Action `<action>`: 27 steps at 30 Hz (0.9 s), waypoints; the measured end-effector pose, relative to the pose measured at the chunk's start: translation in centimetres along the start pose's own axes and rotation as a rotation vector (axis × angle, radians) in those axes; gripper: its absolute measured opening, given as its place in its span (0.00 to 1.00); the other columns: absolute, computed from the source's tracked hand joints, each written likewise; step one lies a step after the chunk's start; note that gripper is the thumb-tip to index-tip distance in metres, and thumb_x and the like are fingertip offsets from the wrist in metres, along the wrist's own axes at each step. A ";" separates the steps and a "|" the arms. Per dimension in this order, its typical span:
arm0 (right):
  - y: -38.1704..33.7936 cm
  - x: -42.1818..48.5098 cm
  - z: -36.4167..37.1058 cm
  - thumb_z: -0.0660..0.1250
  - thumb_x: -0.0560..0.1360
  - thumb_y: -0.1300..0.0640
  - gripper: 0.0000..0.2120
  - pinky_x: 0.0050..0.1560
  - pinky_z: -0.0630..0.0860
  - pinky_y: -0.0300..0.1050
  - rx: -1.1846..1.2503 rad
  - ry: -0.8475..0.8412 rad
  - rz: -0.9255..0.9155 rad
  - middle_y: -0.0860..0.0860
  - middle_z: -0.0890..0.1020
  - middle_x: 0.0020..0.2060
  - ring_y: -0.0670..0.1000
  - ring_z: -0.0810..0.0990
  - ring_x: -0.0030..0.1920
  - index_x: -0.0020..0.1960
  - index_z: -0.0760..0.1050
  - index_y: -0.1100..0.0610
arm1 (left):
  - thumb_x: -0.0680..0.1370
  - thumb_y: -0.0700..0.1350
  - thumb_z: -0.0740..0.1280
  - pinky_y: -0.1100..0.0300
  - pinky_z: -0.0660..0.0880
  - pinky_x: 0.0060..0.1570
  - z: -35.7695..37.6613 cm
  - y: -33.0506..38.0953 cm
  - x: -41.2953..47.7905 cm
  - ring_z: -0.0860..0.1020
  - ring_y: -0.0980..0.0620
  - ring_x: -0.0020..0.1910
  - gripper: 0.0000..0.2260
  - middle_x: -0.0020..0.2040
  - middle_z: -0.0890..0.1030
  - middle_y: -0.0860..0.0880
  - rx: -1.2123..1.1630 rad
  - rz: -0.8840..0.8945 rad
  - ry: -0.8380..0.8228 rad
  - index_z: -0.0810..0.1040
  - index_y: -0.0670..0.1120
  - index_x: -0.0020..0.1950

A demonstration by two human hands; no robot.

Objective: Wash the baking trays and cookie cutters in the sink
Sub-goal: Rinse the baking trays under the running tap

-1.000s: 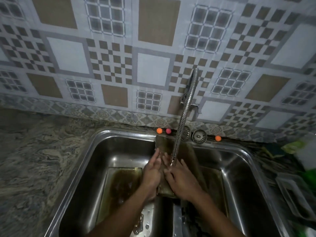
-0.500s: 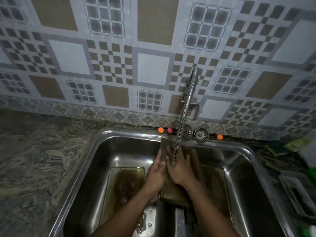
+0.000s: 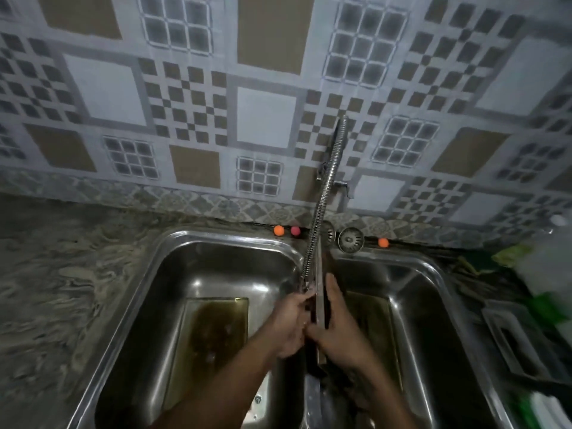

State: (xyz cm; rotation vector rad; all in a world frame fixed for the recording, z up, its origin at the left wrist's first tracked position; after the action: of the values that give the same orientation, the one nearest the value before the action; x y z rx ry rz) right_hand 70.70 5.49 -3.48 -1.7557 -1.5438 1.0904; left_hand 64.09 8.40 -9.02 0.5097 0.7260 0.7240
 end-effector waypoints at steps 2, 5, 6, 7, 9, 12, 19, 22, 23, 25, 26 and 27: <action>-0.7 -0.5 -1.4 0.65 0.76 0.62 0.40 0.73 0.65 0.45 0.056 0.033 -0.021 0.42 0.62 0.75 0.41 0.63 0.73 0.74 0.48 0.34 | 0.78 0.47 0.66 0.50 0.72 0.60 1.0 -0.2 0.6 0.78 0.46 0.56 0.17 0.61 0.79 0.43 0.040 0.020 -0.036 0.79 0.49 0.66; -0.6 -1.4 -4.7 0.60 0.78 0.69 0.39 0.55 0.74 0.31 0.116 0.186 -0.008 0.35 0.73 0.63 0.30 0.74 0.58 0.74 0.52 0.34 | 0.80 0.39 0.65 0.61 0.73 0.46 1.0 0.6 0.5 0.79 0.56 0.49 0.13 0.60 0.79 0.47 0.362 0.157 0.038 0.79 0.54 0.60; -0.2 -1.6 -5.6 0.60 0.78 0.70 0.39 0.52 0.76 0.32 0.123 0.227 0.005 0.34 0.74 0.60 0.31 0.76 0.55 0.74 0.54 0.34 | 0.79 0.38 0.65 0.64 0.74 0.50 0.5 1.2 0.2 0.79 0.59 0.52 0.14 0.62 0.79 0.47 0.509 0.245 0.083 0.77 0.55 0.59; 0.2 -1.7 -6.4 0.59 0.78 0.70 0.37 0.52 0.78 0.37 0.142 0.258 0.019 0.36 0.76 0.59 0.34 0.79 0.54 0.75 0.57 0.35 | 0.79 0.40 0.67 0.66 0.73 0.56 0.1 1.7 -0.2 0.78 0.63 0.56 0.16 0.63 0.78 0.47 0.642 0.324 0.120 0.75 0.57 0.62; 1.0 -1.9 -7.5 0.58 0.77 0.72 0.34 0.49 0.80 0.39 0.246 0.298 0.037 0.40 0.79 0.59 0.39 0.81 0.53 0.73 0.64 0.40 | 0.76 0.52 0.70 0.58 0.67 0.68 -1.2 2.2 -1.0 0.69 0.60 0.67 0.21 0.67 0.73 0.51 0.991 0.435 0.222 0.72 0.67 0.67; 1.4 -2.0 -7.9 0.56 0.77 0.75 0.32 0.43 0.79 0.35 0.396 0.293 0.056 0.40 0.82 0.55 0.42 0.83 0.52 0.71 0.69 0.44 | 0.70 0.60 0.73 0.52 0.58 0.74 -3.5 2.6 -1.7 0.57 0.54 0.73 0.19 0.74 0.62 0.56 1.103 0.425 0.332 0.72 0.76 0.56; 3.8 -1.0 -3.8 0.64 0.78 0.66 0.27 0.51 0.78 0.36 0.428 0.114 0.102 0.50 0.79 0.63 0.45 0.80 0.59 0.72 0.66 0.46 | 0.71 0.35 0.76 0.50 0.80 0.56 -7.2 3.1 -2.8 0.83 0.51 0.54 0.27 0.59 0.82 0.47 0.468 0.215 0.303 0.77 0.56 0.66; 5.0 0.4 -2.4 0.62 0.80 0.57 0.26 0.73 0.62 0.50 -0.360 0.112 0.048 0.52 0.63 0.76 0.51 0.62 0.75 0.75 0.59 0.43 | 0.73 0.31 0.72 0.53 0.82 0.51 -7.8 3.7 -3.1 0.84 0.54 0.51 0.29 0.56 0.84 0.48 0.495 0.210 0.325 0.75 0.57 0.67; 4.3 0.5 -1.6 0.61 0.80 0.56 0.26 0.76 0.54 0.56 -0.662 0.146 -0.014 0.53 0.58 0.78 0.54 0.55 0.78 0.76 0.60 0.46 | 0.73 0.30 0.72 0.57 0.82 0.49 -7.8 3.7 -3.0 0.84 0.55 0.51 0.31 0.56 0.84 0.49 0.523 0.209 0.332 0.73 0.58 0.68; 2.4 0.4 1.1 0.61 0.76 0.57 0.26 0.75 0.51 0.63 -0.899 0.173 -0.217 0.55 0.58 0.77 0.58 0.56 0.77 0.75 0.66 0.53 | 0.73 0.31 0.72 0.61 0.80 0.49 -7.7 3.4 -2.6 0.83 0.57 0.53 0.33 0.58 0.83 0.50 0.573 0.218 0.320 0.70 0.58 0.71; 1.6 0.4 2.4 0.60 0.77 0.57 0.26 0.76 0.52 0.62 -0.855 0.112 -0.273 0.55 0.58 0.77 0.58 0.57 0.77 0.75 0.65 0.54 | 0.73 0.31 0.73 0.62 0.80 0.51 -7.5 3.3 -2.5 0.82 0.57 0.55 0.34 0.61 0.82 0.50 0.596 0.232 0.310 0.69 0.58 0.72; 1.5 0.8 3.3 0.56 0.80 0.55 0.26 0.77 0.49 0.57 -0.782 0.055 -0.268 0.53 0.56 0.78 0.57 0.54 0.78 0.77 0.59 0.54 | 0.72 0.32 0.73 0.61 0.79 0.54 -7.4 3.1 -2.4 0.81 0.57 0.57 0.35 0.62 0.80 0.50 0.614 0.238 0.305 0.68 0.59 0.73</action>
State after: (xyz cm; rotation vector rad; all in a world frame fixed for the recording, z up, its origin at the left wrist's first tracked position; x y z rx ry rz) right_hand 68.71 5.67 -6.55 -1.9218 -2.2762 0.2996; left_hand 56.01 9.89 -10.84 1.0723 1.1973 0.8065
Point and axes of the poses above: each hand's wrist, its own x-axis towards the middle knuckle, its own z-axis out of the palm, y = z × x, the point moved 8 cm from there along x, towards the middle knuckle
